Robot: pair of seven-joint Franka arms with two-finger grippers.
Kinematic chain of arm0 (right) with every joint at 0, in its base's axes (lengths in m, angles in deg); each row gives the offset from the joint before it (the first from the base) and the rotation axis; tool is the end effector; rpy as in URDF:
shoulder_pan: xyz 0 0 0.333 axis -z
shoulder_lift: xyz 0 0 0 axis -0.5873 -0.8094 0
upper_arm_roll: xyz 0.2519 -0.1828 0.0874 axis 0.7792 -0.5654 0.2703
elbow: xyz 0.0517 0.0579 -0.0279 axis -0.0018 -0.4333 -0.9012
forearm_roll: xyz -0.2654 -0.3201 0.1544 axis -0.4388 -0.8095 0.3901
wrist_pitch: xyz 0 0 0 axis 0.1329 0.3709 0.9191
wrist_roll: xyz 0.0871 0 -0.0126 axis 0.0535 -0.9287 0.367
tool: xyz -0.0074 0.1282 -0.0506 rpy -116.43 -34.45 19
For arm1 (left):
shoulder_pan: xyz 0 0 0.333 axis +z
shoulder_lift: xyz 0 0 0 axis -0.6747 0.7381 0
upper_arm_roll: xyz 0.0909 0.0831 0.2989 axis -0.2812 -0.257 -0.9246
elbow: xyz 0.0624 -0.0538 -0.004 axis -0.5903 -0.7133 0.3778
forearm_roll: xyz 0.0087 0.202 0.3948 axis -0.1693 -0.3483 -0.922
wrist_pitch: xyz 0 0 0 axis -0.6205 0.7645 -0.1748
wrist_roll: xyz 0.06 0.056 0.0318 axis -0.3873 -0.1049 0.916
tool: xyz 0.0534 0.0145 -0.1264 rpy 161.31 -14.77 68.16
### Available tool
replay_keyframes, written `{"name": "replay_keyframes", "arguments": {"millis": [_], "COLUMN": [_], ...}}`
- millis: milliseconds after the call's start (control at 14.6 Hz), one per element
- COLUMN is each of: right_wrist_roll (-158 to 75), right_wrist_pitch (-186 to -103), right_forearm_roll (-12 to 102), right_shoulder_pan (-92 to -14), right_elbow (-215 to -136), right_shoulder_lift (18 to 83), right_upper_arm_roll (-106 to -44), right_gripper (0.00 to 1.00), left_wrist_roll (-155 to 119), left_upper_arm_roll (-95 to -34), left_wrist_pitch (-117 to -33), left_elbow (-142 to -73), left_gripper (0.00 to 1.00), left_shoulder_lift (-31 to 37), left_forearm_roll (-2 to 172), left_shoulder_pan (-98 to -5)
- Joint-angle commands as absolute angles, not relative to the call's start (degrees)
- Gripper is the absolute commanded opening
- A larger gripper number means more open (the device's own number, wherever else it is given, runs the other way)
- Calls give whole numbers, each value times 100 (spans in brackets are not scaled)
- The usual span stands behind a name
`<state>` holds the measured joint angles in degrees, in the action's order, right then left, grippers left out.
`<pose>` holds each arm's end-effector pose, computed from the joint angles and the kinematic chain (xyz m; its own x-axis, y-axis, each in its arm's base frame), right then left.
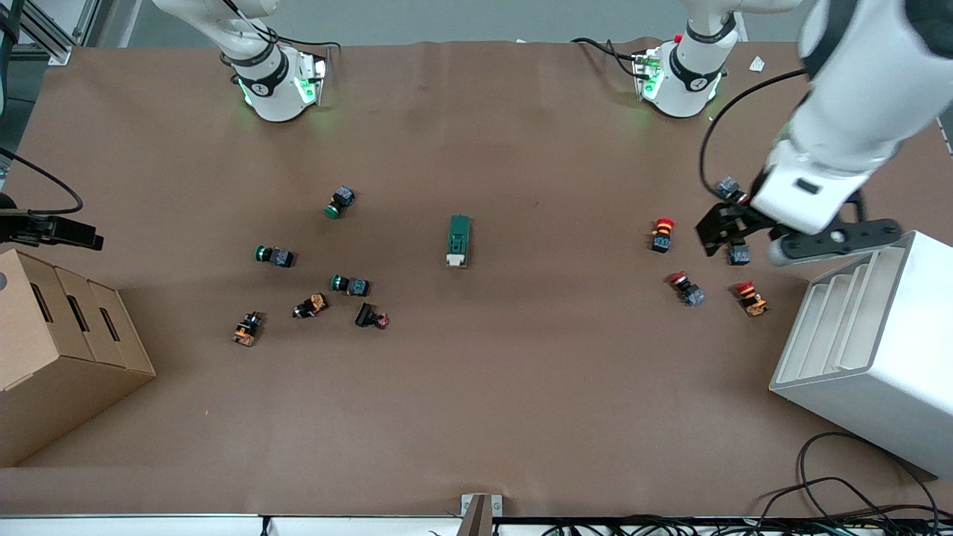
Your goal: Close load switch with both arms
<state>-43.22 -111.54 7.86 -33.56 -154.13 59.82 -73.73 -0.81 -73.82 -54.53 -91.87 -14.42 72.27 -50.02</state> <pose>0.6590 -0.0734 0.5473 0.9849 -0.0638 -0.1611 -0.0615 -0.9979 0.0195 0.6408 -0.1738 0.5837 0.9869 0.1283 0.0981 0.1290 -0.9916 -0.0009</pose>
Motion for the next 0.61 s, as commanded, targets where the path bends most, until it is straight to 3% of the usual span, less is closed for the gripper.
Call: {"name": "replay_keyframes", "arguments": {"millis": [0, 547], "right_wrist_roll": [-4341, -4332], "right_wrist_pitch": [-11102, -11128], "right_forearm_roll": [961, 1155], "right_shoulder_pan": [-3342, -3333], "right_elbow": [-15430, -15895], "right_shoulder_lift": [6034, 6491], "right_upper_arm_roll": [-7336, -7380], "right_gripper": [100, 100], "left_wrist_roll": [-459, -1488], "left_upper_arm_roll": [-7473, -7499], "left_wrist_pitch": [-5444, -5444], "left_elbow": [-9809, -10574], "left_gripper": [100, 100], "left_shoulder_lift": [-2027, -2704], "left_forearm_roll": [7423, 7459], "left_shoulder_pan": [-4781, -4253]}}
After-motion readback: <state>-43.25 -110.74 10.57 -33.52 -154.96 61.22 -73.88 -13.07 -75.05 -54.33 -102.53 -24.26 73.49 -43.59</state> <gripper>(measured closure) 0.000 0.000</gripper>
